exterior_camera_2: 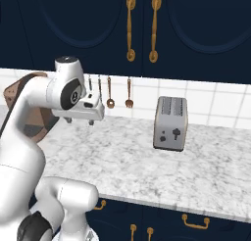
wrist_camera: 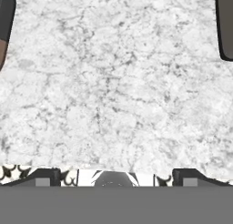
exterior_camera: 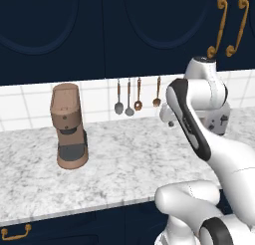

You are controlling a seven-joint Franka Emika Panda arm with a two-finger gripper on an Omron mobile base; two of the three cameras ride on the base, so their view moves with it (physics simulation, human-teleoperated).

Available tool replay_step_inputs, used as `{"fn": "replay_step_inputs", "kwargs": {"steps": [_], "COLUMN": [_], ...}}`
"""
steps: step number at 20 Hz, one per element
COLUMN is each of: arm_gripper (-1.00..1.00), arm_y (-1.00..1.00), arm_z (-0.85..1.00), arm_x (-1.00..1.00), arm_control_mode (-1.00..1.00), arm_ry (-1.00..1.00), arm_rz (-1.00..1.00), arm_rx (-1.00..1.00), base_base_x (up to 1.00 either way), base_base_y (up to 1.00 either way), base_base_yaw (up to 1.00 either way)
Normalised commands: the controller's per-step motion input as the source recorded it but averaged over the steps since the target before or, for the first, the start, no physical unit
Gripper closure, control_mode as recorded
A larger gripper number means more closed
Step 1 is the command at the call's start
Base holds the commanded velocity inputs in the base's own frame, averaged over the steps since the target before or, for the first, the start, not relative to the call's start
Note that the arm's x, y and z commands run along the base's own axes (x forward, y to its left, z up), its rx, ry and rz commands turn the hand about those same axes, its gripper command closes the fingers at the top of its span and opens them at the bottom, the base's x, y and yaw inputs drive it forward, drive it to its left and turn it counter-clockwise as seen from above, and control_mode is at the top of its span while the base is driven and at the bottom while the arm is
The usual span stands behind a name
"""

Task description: Take a straw from the drawer in front and place it inside the glass cup on the dining counter.

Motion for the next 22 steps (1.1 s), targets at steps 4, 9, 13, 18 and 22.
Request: {"fn": "replay_step_inputs", "kwargs": {"steps": [4, 9, 13, 18, 22], "arm_gripper": [-1.00, -1.00, -1.00, -1.00, -1.00], "arm_y": [0.00, 0.00, 0.00, 0.00, 0.00], "arm_z": [-0.37, -0.30, -0.24, -0.17, 0.00], "arm_x": [-0.48, -0.28, -0.17, -0.29, 0.00], "arm_control_mode": [-1.00, -1.00, -1.00, -1.00, 1.00], "arm_ry": [0.00, 0.00, 0.00, 0.00, 0.00], "arm_rz": [0.00, 0.00, 0.00, 0.00, 0.00], "arm_rx": [0.00, 0.00, 0.00, 0.00, 0.00], "base_base_x": [0.00, 0.00, 0.00, 0.00, -0.38], "base_base_y": [0.00, 0.00, 0.00, 0.00, -0.05], "base_base_yaw": [0.00, 0.00, 0.00, 0.00, 0.00]}}
